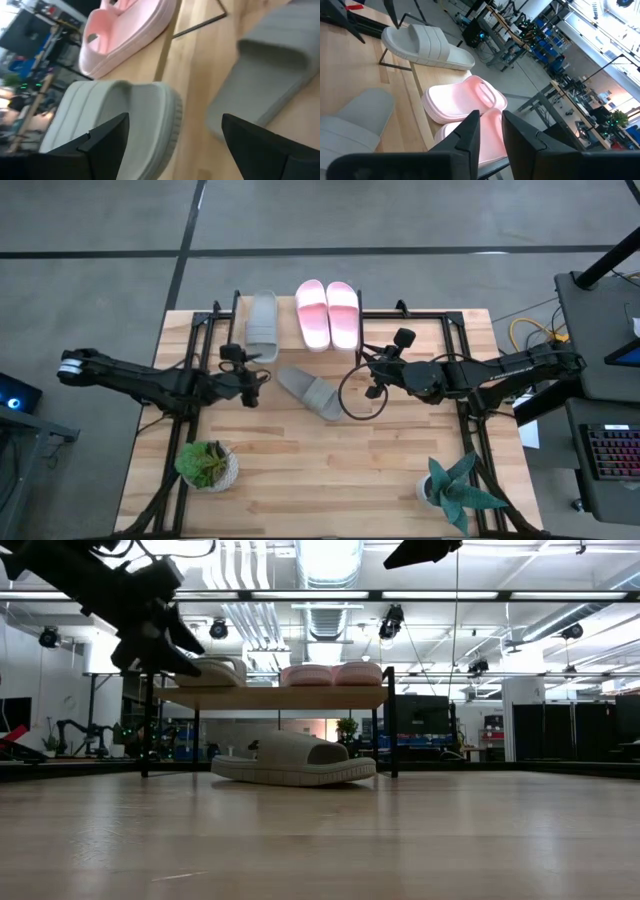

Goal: Pick and place slides into the shelf
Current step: Put the right gray slipper on the shelf

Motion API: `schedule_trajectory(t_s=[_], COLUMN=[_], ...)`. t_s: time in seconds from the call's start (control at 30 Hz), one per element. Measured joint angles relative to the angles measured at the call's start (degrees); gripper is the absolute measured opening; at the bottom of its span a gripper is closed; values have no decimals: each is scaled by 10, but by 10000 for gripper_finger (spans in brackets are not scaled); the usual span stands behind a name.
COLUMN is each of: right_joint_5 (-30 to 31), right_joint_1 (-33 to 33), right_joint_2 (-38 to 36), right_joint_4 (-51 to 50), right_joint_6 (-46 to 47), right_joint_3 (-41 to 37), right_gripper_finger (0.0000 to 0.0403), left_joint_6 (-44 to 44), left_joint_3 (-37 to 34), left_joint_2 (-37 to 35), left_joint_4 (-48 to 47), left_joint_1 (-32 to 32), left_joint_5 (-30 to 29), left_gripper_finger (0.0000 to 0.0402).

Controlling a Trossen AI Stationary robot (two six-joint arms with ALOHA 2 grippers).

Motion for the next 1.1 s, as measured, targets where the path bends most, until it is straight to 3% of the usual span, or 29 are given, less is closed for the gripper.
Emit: schedule_trajectory(t_s=[0.23, 0.47, 0.53, 0.67, 0.87, 1.1], right_joint_5=[0, 0, 0, 0, 0, 0], right_joint_1=[0, 0, 0, 0, 0, 0], right_joint_2=[0, 0, 0, 0, 0, 0], right_joint_4=[0, -1, 0, 0, -1, -18], right_joint_6=[0, 0, 0, 0, 0, 0], right_joint_3=[0, 0, 0, -1, -1, -1], right_gripper_finger=[79, 73, 70, 68, 75, 73], left_joint_6=[-6, -20, -24, -57, -59, -44], left_joint_3=[8, 27, 32, 51, 93, 138], left_joint_2=[-19, -45, -50, -43, 7, 94], left_joint_4=[4, 8, 18, 31, -23, -86], left_joint_1=[0, -1, -1, 3, 17, 39], left_joint_5=[47, 137, 117, 14, 6, -99], left_gripper_finger=[300, 300, 299, 299, 299, 299])
